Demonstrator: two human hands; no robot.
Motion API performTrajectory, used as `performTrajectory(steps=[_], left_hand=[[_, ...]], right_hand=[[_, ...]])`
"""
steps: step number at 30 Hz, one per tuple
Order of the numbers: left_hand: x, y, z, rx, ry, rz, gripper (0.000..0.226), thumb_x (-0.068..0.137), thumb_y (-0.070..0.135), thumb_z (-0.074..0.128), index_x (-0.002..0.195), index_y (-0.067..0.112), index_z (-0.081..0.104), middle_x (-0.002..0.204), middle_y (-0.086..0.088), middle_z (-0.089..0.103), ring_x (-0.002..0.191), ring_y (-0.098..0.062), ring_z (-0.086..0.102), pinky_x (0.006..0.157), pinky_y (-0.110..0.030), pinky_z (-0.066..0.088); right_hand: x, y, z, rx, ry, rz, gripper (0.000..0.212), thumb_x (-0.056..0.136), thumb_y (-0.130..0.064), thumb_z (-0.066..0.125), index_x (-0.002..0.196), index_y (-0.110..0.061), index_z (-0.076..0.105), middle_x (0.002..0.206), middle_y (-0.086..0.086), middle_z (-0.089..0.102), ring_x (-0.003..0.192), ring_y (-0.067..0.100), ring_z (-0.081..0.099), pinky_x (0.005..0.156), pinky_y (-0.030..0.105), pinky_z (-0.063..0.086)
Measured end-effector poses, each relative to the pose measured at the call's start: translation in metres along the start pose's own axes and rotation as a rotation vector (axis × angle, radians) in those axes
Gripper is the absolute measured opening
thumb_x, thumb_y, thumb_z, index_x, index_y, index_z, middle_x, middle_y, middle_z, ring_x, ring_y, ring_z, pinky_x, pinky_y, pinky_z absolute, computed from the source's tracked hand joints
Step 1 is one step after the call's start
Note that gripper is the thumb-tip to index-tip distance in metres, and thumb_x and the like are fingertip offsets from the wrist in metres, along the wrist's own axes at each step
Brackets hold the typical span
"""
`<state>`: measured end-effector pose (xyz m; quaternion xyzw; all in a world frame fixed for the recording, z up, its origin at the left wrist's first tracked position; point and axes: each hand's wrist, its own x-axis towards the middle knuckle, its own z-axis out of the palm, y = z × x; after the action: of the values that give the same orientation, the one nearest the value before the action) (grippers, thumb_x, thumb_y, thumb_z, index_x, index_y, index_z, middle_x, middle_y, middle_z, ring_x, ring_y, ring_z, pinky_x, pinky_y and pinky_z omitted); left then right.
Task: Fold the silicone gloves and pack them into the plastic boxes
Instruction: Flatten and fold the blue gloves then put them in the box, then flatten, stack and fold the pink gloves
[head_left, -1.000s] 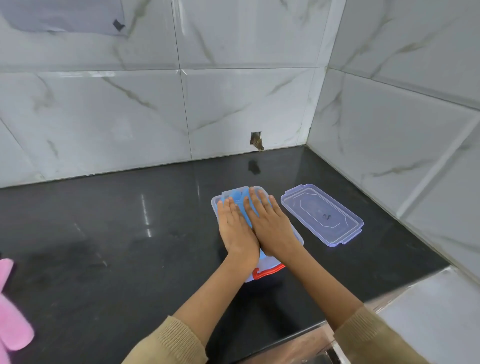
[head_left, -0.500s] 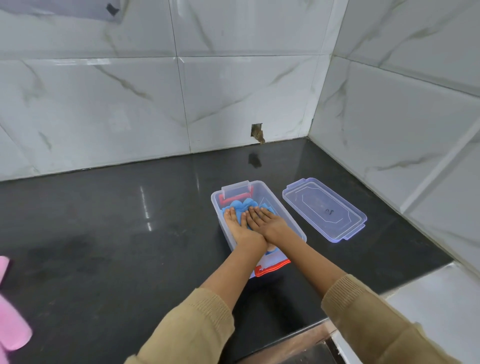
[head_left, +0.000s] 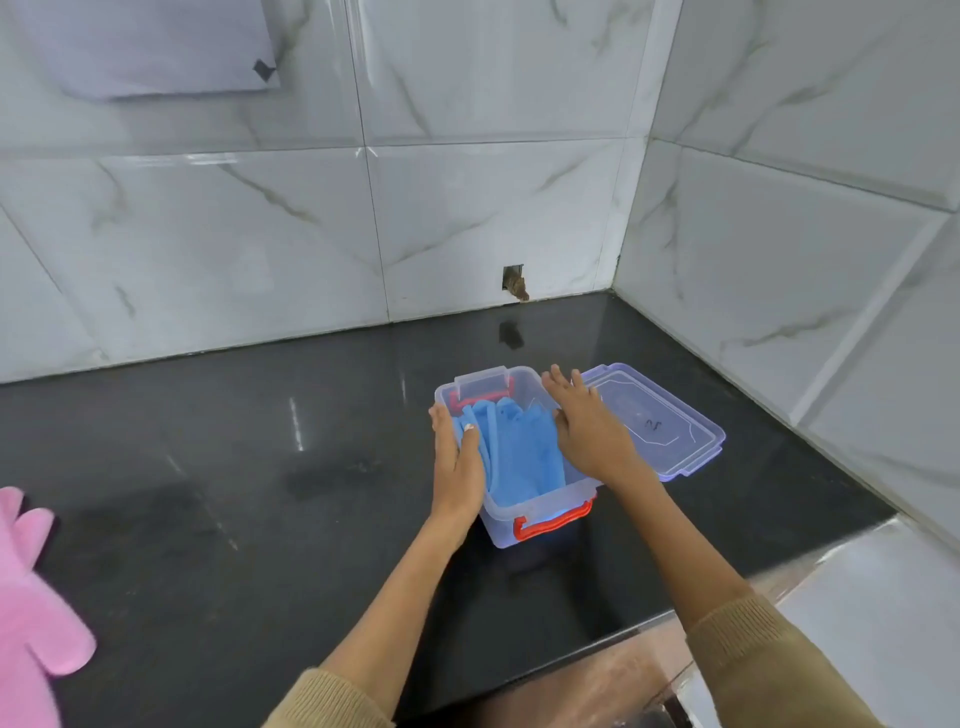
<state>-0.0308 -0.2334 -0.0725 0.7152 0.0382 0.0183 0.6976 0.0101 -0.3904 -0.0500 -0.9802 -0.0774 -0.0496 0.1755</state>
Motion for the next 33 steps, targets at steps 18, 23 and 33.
performTrajectory(steps=[18,23,33], left_hand=[[0.012,0.005,0.062,-0.207,-0.083,-0.190,0.049,0.098,0.049,0.031,0.141,0.025,0.034,0.133,-0.003,0.057,0.117,-0.020,0.059,0.100,-0.040,0.049],[0.021,0.011,0.031,-0.127,0.043,-0.180,0.061,0.100,0.040,0.034,0.152,0.034,0.002,0.160,0.010,0.013,0.146,-0.016,0.018,0.114,-0.033,0.020],[-0.016,-0.005,-0.171,0.048,0.579,-0.142,0.060,0.102,0.033,0.032,0.152,0.028,-0.002,0.161,0.005,-0.001,0.149,-0.016,0.004,0.118,-0.034,0.007]], right_hand=[[-0.021,0.063,-0.030,0.710,-0.054,0.305,0.034,0.096,-0.036,0.045,0.130,-0.034,0.046,0.138,-0.003,0.052,0.122,0.020,0.052,0.103,0.038,0.046],[0.001,0.035,-0.040,0.577,0.139,0.226,0.047,0.099,-0.024,0.044,0.145,-0.020,0.035,0.152,0.005,0.036,0.138,0.026,0.037,0.114,0.041,0.032],[0.040,-0.177,0.067,0.585,-0.310,-0.304,0.050,0.097,-0.016,0.045,0.146,-0.015,0.034,0.154,0.002,0.032,0.144,0.018,0.027,0.120,0.040,0.017]])
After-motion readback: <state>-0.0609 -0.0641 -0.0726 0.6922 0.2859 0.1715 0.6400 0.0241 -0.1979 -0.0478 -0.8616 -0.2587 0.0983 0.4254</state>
